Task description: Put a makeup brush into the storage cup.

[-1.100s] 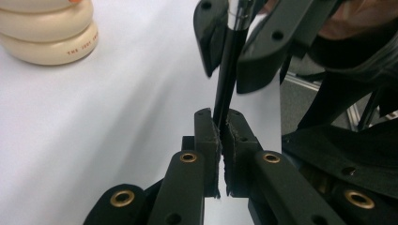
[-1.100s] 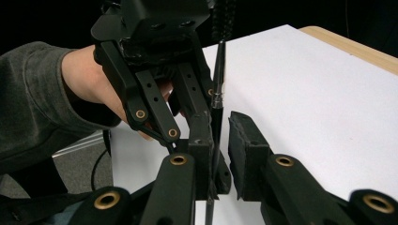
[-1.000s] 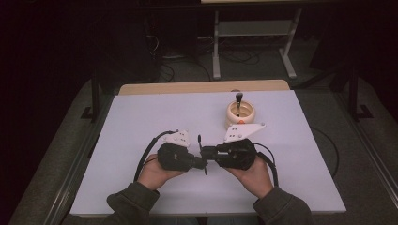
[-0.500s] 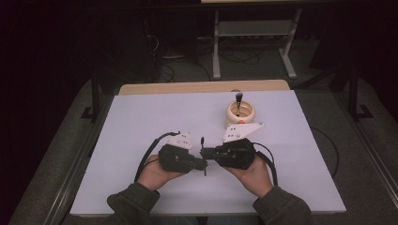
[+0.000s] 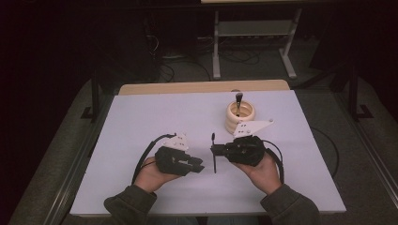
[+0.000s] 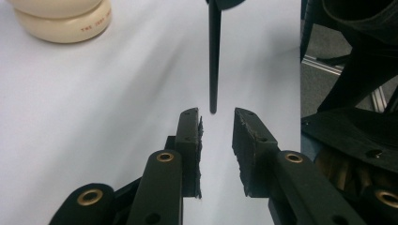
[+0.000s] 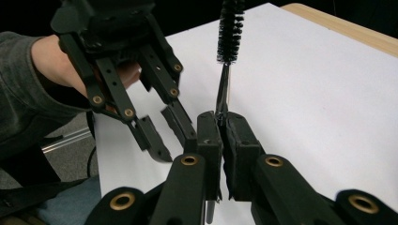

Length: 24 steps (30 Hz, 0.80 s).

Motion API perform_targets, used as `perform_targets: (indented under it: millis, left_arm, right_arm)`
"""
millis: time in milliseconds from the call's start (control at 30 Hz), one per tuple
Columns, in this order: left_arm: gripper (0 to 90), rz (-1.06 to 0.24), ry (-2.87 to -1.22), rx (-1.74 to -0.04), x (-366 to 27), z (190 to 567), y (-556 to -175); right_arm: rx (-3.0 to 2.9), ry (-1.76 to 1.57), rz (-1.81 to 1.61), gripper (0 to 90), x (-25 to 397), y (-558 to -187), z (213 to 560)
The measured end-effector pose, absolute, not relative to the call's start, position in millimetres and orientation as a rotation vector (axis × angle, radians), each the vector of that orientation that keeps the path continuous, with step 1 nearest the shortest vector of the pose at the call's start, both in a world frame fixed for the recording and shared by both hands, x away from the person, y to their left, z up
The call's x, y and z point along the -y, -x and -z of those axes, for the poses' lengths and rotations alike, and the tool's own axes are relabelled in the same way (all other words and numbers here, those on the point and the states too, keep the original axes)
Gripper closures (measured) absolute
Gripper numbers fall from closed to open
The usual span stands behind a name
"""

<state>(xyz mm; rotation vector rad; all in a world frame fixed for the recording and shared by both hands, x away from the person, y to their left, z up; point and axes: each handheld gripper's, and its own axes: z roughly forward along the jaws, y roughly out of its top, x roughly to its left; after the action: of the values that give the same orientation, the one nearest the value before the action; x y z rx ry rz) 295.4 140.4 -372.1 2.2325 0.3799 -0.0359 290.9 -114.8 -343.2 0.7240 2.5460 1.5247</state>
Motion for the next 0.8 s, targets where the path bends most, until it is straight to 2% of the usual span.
perform_targets:
  millis: [800]
  left_arm:
    - [65.6,-0.022,-2.206,-0.454,-164,375,-294]
  right_arm:
    - [-2.548,-0.837,-1.453,84.9,143,-304,347]
